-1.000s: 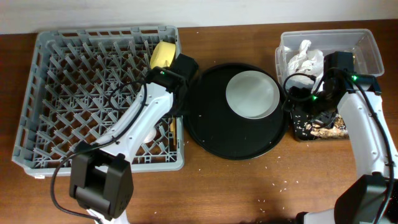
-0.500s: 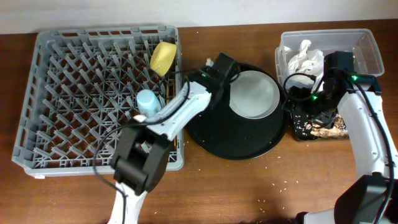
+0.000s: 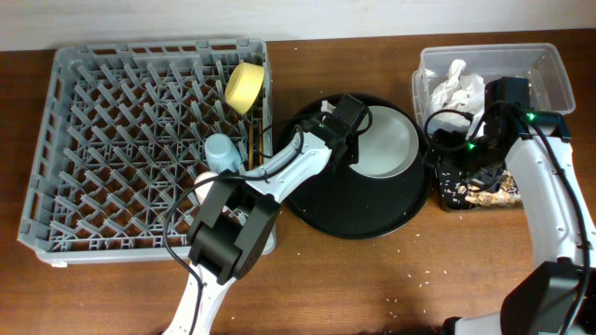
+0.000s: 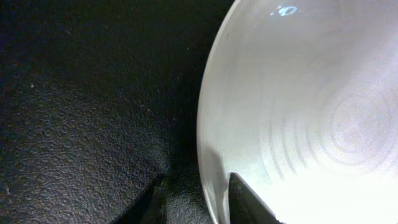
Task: Sort waste into correct bins and load items into the dishwasher rack
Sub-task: 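Grasp the white plate edge with the left gripper and lift it, then stand the white plate upright in the dish rack with the left gripper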
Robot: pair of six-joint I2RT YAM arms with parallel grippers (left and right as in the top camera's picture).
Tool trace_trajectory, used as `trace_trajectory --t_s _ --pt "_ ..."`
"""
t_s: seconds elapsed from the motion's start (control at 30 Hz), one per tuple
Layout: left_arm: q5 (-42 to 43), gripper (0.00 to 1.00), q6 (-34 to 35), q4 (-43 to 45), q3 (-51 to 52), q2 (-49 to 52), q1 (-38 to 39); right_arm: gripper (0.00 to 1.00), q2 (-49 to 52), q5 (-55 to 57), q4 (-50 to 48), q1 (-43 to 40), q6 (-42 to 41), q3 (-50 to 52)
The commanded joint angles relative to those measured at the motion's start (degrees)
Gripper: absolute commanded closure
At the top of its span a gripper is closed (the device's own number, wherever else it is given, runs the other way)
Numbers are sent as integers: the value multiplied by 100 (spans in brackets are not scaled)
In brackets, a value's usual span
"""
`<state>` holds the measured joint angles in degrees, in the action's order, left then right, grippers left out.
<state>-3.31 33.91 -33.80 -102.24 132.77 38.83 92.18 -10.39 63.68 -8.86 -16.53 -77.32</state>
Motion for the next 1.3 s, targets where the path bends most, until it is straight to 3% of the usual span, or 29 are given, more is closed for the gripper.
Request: trace_trajectory --t_s 0.0,0.03,0.1,0.23,0.33,0.43,0.5,0.6,0.73,0.93,1.07,1.13,1.17,1.27 --pt "70 94 -7 -7 -24 138 -9 2 -42 72 -2 -20 -24 -48" --pt "57 99 -7 -4 -26 138 -26 2 -42 72 -2 -20 -24 -48" --pt "61 100 -33 -35 -37 131 -122 2 -42 72 -2 -20 -24 -48" --pt "-81 100 -1204 -1067 -772 -610 -581 1 -42 72 -2 -20 -24 -48" --pt "-2350 100 -1912 -1755 -1034 -1943 -885 2 -42 72 -2 -20 -24 -48" --pt "-4083 100 -3071 -1727 -1034 -2898 -1169 2 -42 72 -2 -20 -24 -48" --pt "-5088 100 -3694 -1432 -1032 -2859 -1582 2 -42 72 -2 -20 -24 -48" --pt "-5053 100 -4140 -942 -1032 -2420 -2588 2 -42 72 -2 -20 -24 -48" --pt "-5851 100 -4433 -306 -1032 -1305 -2704 1 -42 72 -2 -20 -24 -48" --pt "-5681 100 -4430 76 -1032 -1010 -2557 1 -42 72 -2 -20 -24 -48" --pt "-4533 99 -4430 -96 -1032 -1010 -2282 2 -42 72 -2 -20 -24 -48" --pt "-4068 88 -4430 -188 -1032 -1010 -2269 1 -42 72 -4 -20 -24 -48" --pt "-3950 76 -4430 -229 -1032 -1010 -2269 1 -42 72 -2 -20 -24 -48" --pt "-3849 62 -4428 -293 -1032 -1010 -2269 1 -42 72 -2 -20 -24 -48"
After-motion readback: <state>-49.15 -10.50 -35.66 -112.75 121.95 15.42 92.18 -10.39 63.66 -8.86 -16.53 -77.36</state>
